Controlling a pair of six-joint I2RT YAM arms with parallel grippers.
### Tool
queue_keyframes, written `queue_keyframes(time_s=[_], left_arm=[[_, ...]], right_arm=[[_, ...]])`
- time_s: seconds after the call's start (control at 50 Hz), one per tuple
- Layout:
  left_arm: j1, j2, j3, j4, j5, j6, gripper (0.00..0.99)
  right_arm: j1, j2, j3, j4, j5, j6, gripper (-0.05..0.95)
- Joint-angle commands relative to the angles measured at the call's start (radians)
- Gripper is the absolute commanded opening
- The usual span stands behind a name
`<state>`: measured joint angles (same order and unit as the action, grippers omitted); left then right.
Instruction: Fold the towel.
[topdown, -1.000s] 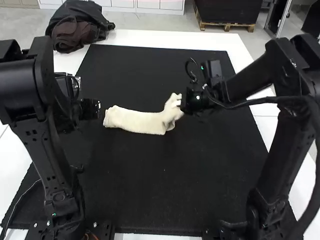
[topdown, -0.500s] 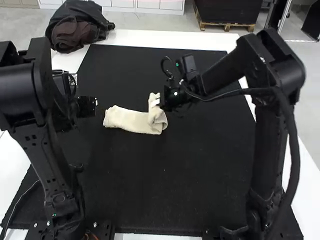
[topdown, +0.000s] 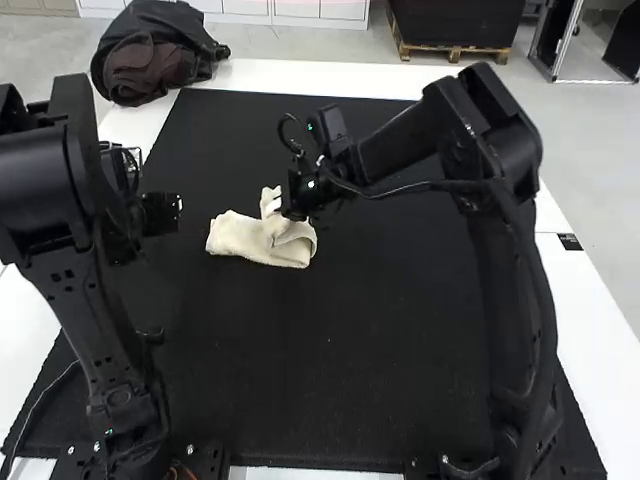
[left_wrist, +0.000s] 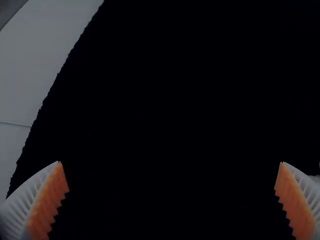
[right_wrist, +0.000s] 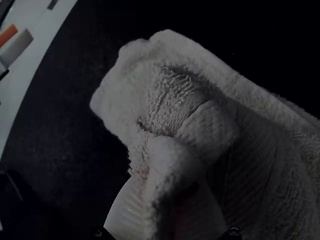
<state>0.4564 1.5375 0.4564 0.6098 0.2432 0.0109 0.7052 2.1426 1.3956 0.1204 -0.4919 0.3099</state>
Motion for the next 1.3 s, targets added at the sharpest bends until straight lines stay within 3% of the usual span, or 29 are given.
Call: queue_keyframes(time_s=[0.0, 0.72, 0.92, 1.02, 1.12, 1.28], left_arm=[[0.018, -0.022, 0.014, 0.004, 0.021, 0.011, 0.969], [0.024, -0.042, -0.005, -0.012, 0.033, 0.020, 0.969], [0.021, -0.059, -0.027, -0.005, 0.031, 0.020, 0.969], [0.019, -0.063, -0.035, -0.001, 0.030, 0.020, 0.969], [0.018, -0.068, -0.042, 0.004, 0.028, 0.018, 0.969], [0.018, -0.079, -0.044, 0.004, 0.027, 0.020, 0.969]], right_arm=[[0.033, 0.022, 0.066, -0.004, 0.006, -0.009, -0.03], [0.085, 0.163, 0.266, -0.038, 0.000, 0.008, -0.02], [0.089, 0.168, 0.306, -0.048, -0.008, 0.005, 0.59], [0.086, 0.161, 0.338, -0.050, -0.011, 0.001, 0.78], [0.077, 0.145, 0.367, -0.050, -0.013, 0.001, 0.83], [0.036, 0.100, 0.375, -0.050, -0.008, 0.011, 0.82]])
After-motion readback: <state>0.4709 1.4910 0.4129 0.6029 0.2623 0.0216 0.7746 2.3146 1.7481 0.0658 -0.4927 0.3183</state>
